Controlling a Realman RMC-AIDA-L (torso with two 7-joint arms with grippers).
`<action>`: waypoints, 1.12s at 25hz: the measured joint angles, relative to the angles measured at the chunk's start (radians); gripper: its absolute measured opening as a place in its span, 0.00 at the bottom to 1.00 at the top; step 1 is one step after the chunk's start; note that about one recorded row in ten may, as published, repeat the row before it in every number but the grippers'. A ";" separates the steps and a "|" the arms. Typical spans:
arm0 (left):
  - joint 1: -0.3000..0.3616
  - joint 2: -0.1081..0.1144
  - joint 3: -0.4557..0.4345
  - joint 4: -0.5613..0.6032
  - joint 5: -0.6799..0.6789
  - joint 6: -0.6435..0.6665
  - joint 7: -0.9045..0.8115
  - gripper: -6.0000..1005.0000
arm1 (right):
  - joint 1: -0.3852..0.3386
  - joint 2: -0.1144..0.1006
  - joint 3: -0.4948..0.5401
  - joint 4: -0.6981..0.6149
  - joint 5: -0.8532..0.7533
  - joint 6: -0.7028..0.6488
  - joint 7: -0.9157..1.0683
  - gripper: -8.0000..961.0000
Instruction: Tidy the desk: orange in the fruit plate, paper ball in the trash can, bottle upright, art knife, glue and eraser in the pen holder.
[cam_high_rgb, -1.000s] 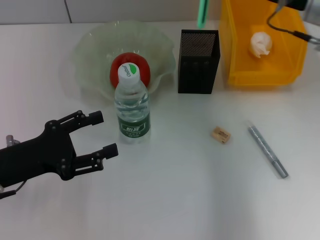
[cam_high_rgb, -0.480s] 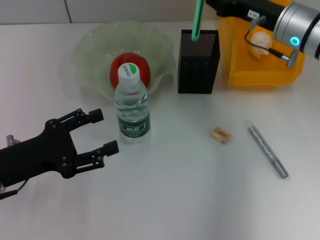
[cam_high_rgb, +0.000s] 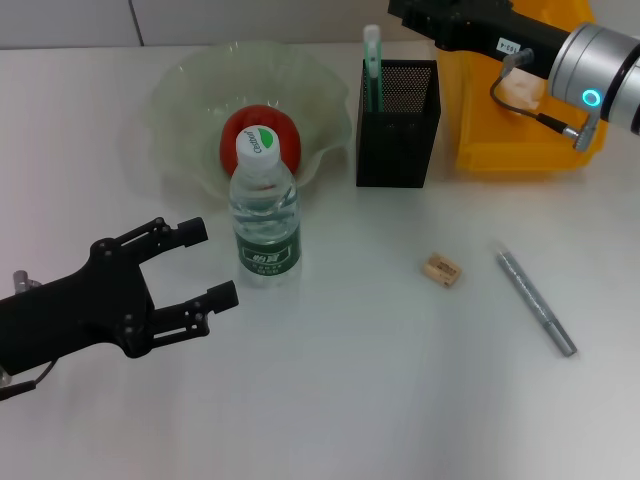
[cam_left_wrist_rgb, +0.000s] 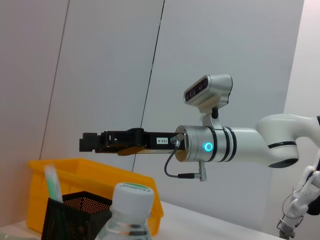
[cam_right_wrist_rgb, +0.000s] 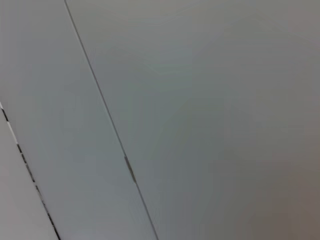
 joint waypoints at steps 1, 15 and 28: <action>0.000 0.000 0.000 0.000 0.000 0.001 0.000 0.84 | -0.007 -0.002 0.000 -0.012 -0.004 -0.030 0.019 0.41; -0.003 0.001 0.011 0.006 0.000 0.006 0.001 0.84 | -0.073 -0.007 0.012 -0.676 -0.748 -0.447 0.736 0.64; -0.016 0.001 0.017 0.008 0.000 0.008 0.000 0.84 | 0.129 -0.002 -0.124 -0.860 -1.362 -0.852 1.100 0.64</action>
